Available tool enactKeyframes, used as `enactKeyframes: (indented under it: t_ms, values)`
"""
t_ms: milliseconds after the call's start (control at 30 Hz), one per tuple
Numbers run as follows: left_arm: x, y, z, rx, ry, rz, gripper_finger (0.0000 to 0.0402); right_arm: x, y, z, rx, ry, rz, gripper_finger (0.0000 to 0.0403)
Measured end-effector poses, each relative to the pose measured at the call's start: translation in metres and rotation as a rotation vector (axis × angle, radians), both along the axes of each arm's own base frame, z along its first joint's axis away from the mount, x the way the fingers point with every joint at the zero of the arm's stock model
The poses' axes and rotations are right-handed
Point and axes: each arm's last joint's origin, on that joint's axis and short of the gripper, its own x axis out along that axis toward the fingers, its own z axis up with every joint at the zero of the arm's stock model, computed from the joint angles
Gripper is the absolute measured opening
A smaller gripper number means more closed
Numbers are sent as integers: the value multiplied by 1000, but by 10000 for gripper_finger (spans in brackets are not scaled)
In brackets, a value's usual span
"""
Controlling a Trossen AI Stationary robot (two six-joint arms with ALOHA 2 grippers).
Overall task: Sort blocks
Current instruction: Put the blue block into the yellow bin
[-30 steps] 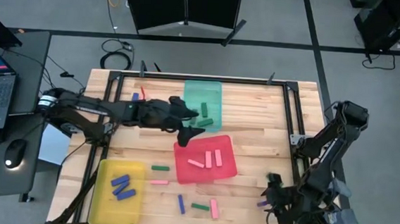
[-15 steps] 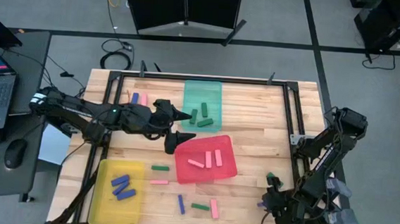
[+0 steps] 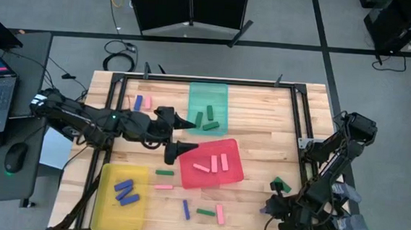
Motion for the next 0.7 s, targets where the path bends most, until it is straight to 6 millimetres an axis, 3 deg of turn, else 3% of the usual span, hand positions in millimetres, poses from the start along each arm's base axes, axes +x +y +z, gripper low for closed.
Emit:
enactKeyframes:
  t_ms: [300,700]
  values:
    - [-12,-13,10,-15,-57,-56,391,24,-3,12,-41,-117,40,67]
    - [-46,-27,33,4,-149,-68,391,107,-38,55,-147,-429,135,67]
